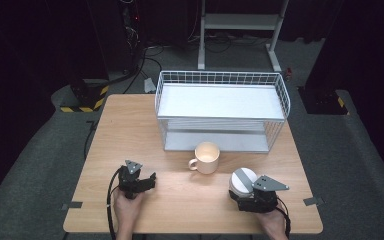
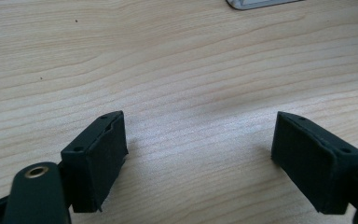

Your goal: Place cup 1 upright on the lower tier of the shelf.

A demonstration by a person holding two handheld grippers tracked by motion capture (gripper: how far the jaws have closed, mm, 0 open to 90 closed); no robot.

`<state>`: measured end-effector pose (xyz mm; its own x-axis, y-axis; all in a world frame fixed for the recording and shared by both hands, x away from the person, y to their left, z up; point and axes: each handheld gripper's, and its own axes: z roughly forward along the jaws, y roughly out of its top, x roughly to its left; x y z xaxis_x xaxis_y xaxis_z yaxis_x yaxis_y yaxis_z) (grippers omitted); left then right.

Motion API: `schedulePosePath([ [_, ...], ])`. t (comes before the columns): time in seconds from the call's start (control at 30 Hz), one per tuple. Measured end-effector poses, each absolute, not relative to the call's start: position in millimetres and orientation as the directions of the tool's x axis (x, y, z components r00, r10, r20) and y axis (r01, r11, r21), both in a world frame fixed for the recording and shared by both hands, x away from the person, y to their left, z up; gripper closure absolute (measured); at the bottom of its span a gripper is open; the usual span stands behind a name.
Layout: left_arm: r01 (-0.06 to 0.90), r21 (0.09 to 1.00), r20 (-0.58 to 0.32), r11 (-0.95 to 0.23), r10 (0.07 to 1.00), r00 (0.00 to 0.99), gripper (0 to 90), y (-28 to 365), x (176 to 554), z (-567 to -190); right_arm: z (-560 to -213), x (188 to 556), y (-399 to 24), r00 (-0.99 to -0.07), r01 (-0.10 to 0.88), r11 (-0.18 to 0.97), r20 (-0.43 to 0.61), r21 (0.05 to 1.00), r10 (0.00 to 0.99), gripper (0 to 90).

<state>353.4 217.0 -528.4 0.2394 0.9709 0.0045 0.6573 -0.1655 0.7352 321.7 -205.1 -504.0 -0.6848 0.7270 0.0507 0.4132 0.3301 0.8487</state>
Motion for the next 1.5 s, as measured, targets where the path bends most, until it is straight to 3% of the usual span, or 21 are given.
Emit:
schedulePosePath([
  [1.5,0.654,0.739,0.006,-0.162,0.972,0.233,19.0,217,354,-529,-486,352,-218,-0.661,0.439,0.290,0.088,0.850,0.745,18.4],
])
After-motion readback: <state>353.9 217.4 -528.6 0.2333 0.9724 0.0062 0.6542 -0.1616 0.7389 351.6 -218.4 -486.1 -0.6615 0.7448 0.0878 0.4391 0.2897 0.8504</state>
